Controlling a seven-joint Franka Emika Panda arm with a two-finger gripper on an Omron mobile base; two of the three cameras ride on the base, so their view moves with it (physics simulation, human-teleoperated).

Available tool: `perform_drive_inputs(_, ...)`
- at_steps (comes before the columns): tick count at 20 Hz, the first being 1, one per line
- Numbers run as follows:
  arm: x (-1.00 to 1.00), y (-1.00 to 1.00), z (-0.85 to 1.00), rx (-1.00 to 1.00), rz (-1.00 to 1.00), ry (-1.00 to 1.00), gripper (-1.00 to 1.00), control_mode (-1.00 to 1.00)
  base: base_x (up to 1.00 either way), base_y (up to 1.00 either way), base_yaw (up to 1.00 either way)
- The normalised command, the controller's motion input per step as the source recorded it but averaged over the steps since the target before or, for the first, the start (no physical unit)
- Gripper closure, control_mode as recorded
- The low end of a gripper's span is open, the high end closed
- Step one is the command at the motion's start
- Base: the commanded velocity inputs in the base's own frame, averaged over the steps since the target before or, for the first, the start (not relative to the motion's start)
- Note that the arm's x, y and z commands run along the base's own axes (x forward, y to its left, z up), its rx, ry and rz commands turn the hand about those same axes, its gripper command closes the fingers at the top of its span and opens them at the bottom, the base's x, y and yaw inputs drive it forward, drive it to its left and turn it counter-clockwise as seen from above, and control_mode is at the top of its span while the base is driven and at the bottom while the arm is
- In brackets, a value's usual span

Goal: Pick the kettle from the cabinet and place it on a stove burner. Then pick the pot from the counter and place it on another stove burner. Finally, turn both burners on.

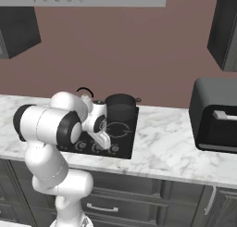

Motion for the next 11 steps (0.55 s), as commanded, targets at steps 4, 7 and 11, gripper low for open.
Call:
perform_drive_inputs(4,-0.04,0.00,-0.17,0.00,0.14,-0.11,1.00,-1.00,0.00,0.00,0.00)
perform_drive_inputs(7,-0.05,0.00,-0.17,0.00,0.15,-0.12,1.00,-1.00,0.00,0.00,0.00)
perform_drive_inputs(11,-0.06,0.00,-0.18,0.00,0.15,-0.12,1.00,-1.00,0.00,0.00,0.00)
